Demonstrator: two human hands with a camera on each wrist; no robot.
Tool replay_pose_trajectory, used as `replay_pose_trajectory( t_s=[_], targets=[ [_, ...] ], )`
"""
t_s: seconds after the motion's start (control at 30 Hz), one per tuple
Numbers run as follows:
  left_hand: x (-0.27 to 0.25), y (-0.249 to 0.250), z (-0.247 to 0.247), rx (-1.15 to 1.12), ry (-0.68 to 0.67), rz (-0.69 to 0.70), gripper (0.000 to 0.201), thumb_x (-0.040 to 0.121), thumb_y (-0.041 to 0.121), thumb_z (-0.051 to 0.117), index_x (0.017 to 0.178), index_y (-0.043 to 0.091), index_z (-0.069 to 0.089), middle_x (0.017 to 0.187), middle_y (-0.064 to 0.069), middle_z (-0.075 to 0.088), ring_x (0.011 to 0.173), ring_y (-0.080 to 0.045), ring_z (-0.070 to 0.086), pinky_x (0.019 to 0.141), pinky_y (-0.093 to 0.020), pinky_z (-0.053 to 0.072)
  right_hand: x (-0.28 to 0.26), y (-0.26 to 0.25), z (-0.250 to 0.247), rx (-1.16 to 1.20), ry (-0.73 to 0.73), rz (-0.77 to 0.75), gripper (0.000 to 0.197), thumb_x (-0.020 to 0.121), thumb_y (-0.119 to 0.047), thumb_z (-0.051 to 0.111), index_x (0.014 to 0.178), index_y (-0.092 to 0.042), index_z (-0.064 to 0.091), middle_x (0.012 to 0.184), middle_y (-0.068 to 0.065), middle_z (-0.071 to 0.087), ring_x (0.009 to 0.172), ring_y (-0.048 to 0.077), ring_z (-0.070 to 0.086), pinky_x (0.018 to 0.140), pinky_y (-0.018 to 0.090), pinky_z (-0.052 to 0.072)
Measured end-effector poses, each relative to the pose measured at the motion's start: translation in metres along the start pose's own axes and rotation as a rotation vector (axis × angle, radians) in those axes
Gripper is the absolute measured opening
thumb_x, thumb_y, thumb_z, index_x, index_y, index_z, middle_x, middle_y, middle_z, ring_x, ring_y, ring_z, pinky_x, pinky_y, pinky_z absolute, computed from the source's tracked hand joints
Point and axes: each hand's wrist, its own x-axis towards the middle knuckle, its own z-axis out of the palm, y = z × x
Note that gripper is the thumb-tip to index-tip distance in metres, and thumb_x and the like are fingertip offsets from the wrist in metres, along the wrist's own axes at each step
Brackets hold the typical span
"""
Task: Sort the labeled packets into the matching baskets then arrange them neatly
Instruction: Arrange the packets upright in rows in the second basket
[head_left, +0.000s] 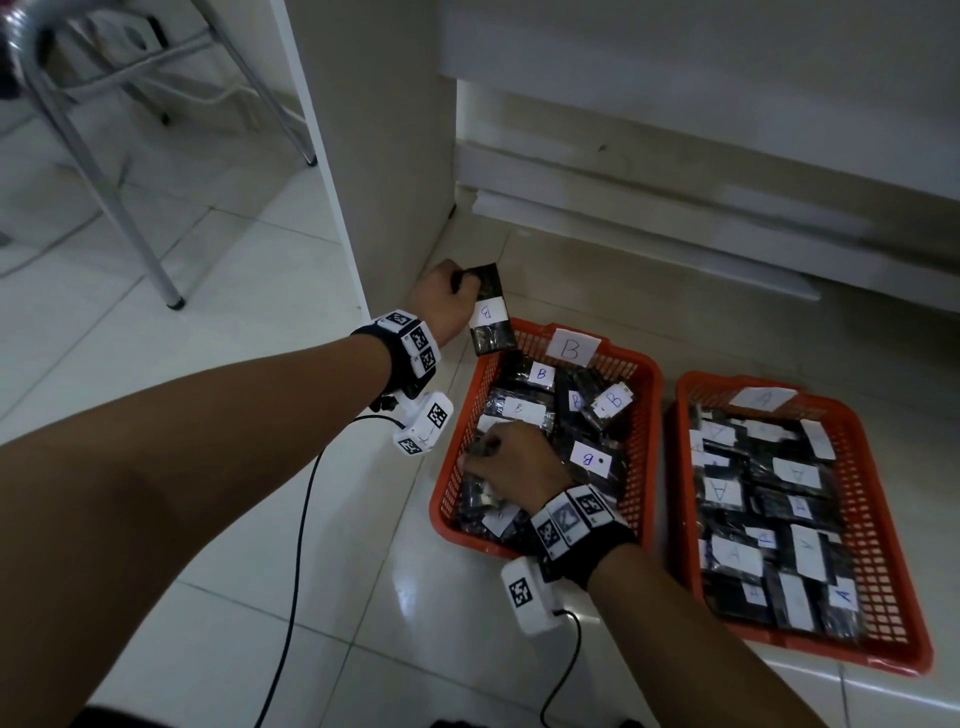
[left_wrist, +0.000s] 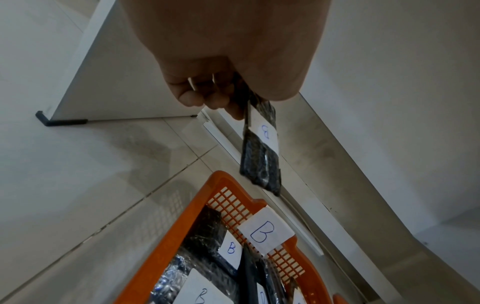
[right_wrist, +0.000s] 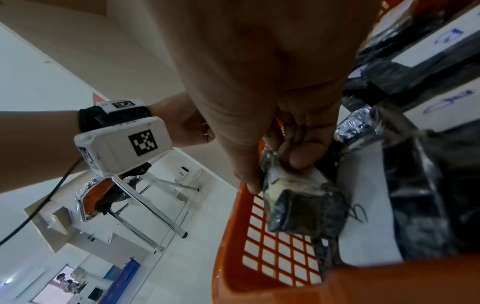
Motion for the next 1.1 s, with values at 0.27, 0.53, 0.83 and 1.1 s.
replay_pose_trajectory(
  t_s=[0.27,0.53,0.83,1.1],
  targets=[
    [0.002,-0.008,-0.007,0.004,0.04,-0.017,0.025,0.104,0.029,0.047,0.107,0.007,0.06,0.092,-0.007,0.064,0.08,-0.024,0.059,0.065,-0.028,0.039,0.003,0.009,-0.006,-0.111,-0.185,-0.036,0.019,0.093,-0.027,0.07,0.106,-0.017,0.08,0.096,-0.003,0.077,0.087,0.014,0.072,0.082,0.034,0.061],
    [0.003,-0.005,0.001,0.027,0.017,-0.009,0.027,0.103,0.031,0.048,0.105,0.008,0.062,0.091,-0.007,0.065,0.082,-0.026,0.06,0.068,-0.03,0.04,0.008,0.016,-0.014,-0.143,-0.214,-0.07,0.029,0.08,-0.035,0.084,0.099,-0.024,0.067,0.1,-0.007,0.067,0.091,0.012,0.065,0.077,0.031,0.055],
    [0.003,-0.005,0.0,0.025,0.004,0.012,0.026,0.104,0.03,0.047,0.104,0.008,0.06,0.089,-0.006,0.063,0.076,-0.021,0.057,0.057,-0.027,0.038,0.004,0.018,0.0,-0.08,-0.135,-0.07,0.031,0.083,-0.033,0.086,0.097,-0.023,0.06,0.096,-0.002,0.069,0.086,0.018,0.069,0.074,0.034,0.057],
    [0.003,-0.005,0.0,0.021,0.003,0.014,0.028,0.104,0.031,0.047,0.105,0.006,0.06,0.092,-0.009,0.065,0.079,-0.025,0.059,0.064,-0.03,0.04,0.001,0.017,-0.005,-0.116,-0.136,-0.126,0.034,0.08,-0.038,0.087,0.093,-0.029,0.058,0.093,-0.008,0.07,0.085,0.012,0.069,0.082,0.043,0.06]
  ],
)
